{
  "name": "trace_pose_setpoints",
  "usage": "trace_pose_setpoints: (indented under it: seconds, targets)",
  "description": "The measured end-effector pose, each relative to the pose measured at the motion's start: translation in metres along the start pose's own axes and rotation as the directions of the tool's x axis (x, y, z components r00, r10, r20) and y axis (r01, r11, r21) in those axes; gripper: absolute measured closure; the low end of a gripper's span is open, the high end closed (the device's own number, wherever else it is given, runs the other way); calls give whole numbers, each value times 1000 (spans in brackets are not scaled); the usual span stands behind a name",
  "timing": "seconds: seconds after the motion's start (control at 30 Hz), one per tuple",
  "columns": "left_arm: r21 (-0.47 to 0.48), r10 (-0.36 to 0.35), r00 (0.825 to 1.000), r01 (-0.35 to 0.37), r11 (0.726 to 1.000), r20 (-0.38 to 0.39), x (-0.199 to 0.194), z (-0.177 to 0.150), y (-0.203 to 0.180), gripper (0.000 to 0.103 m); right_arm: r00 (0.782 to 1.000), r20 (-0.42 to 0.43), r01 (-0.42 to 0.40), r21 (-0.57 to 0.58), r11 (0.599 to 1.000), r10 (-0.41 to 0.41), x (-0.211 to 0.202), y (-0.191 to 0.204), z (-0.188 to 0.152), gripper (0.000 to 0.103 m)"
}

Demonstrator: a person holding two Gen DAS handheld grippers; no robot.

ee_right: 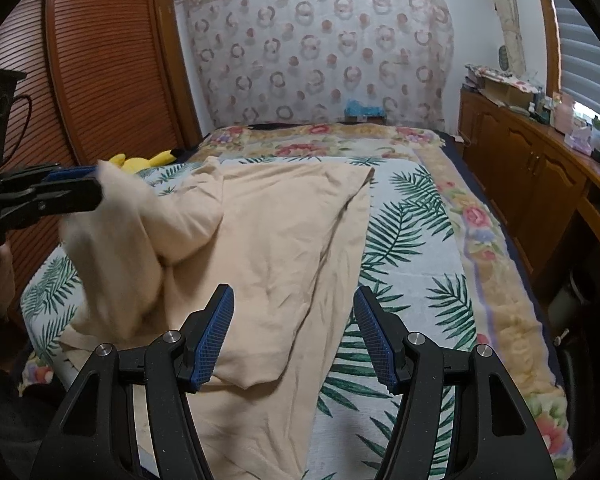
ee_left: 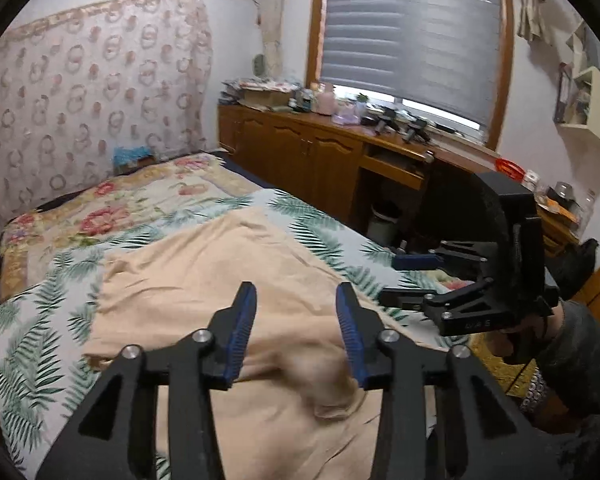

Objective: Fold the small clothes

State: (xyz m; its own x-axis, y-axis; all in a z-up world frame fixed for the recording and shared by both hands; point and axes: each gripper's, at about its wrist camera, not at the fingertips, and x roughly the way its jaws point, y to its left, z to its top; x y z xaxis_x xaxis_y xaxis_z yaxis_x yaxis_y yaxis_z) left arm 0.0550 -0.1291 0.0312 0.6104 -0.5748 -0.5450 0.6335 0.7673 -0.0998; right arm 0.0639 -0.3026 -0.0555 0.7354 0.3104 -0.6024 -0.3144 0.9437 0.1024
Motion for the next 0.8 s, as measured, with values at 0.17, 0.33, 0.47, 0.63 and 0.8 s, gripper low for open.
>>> trace_pose_setpoints:
  seconds: [0.17,0.33,0.47,0.63,0.8]
  targets:
    - [-58,63,998,-62,996,14,-16,-14,30,51,1000,-7,-29,-13,1000,29,8,10,4,39]
    - [-122,147,989,-144,982,11,-29,-34,64,50,997,-24,-76,-48,996,75,20,30,9,39]
    - [-168,195,981,-191,967,4,-34,-51,83,50,992,-61,-114,-87,990,109,37,52,7,39]
    - [-195,224,974,-223,955,-19,-32,-66,97,50,981,-145,-150,-142,978,130,61,74,-2,39]
    - [-202,228,973,-230,952,-33,-30,-78,101,50,980,-182,-121,-211,970,83,76,87,-9,78]
